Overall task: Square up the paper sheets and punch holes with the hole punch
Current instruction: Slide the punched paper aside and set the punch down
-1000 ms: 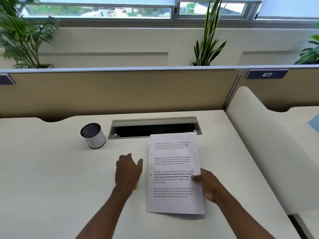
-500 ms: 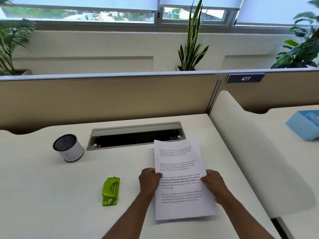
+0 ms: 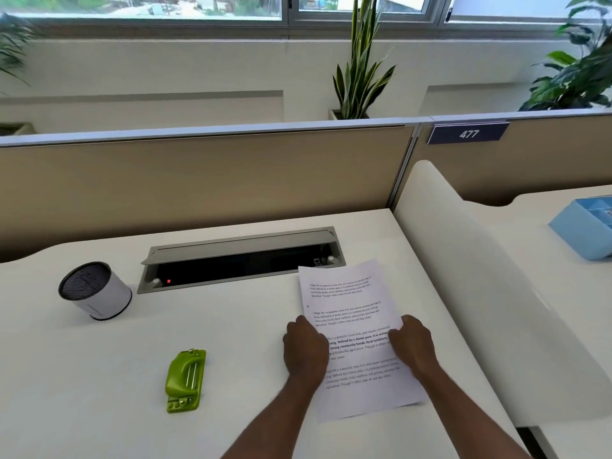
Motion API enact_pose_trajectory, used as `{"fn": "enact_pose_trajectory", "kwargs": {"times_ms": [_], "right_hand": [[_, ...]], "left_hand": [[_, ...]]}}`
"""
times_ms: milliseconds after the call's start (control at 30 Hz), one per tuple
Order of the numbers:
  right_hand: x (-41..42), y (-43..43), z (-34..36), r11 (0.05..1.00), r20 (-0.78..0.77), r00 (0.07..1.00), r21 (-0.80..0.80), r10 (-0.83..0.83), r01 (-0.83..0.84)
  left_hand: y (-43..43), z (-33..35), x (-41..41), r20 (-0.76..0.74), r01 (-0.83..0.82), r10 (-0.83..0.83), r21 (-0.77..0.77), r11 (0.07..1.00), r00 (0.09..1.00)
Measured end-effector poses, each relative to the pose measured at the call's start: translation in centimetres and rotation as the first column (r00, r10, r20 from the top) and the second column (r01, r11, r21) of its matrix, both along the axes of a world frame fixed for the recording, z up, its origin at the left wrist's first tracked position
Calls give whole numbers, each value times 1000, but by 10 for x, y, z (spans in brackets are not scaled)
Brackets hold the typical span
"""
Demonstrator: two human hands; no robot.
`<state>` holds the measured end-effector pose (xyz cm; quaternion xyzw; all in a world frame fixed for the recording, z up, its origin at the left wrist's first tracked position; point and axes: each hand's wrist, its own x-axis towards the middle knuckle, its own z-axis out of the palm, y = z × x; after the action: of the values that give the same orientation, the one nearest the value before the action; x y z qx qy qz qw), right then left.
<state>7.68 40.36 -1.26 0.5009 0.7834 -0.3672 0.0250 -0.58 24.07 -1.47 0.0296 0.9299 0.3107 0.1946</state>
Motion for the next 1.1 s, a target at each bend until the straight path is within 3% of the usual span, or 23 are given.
{"fn": "enact_pose_trajectory", "kwargs": {"times_ms": [133,233,333,533,700,767,833,933,1100], "right_hand": [[-2,-10,3,991,74,997,128,16,-25],[-1,-30,9,943,185,982,319,37,-96],[0,-58,4,859,190,968,456,162,-233],[-9,-131,-20,748,142,847,410,513,-521],[-22,-184,-27,663,112,745,383,658,-643],[-27,-200,-26,645,95,721,378,687,-664],[-32,-210,-25,626,94,701,380,706,-681],[-35,-222,-25,621,91,696,381,712,-685],[-38,-233,-28,622,105,696,368,711,-691]], "left_hand": [[0,0,4,-80,51,-62,-138,989,995],[-8,-6,6,-105,91,-107,-147,985,989],[-22,-12,8,-170,101,-121,-123,987,978],[-74,-14,13,-312,78,-128,-168,983,941],[-138,-3,-3,-495,-30,-60,-171,985,867],[-169,0,-13,-533,-143,25,-182,973,846],[-196,3,-24,-448,-259,150,-192,947,881],[-220,3,-34,-196,-300,256,-248,921,947],[-227,2,-36,-138,-219,192,-222,950,972]]}}
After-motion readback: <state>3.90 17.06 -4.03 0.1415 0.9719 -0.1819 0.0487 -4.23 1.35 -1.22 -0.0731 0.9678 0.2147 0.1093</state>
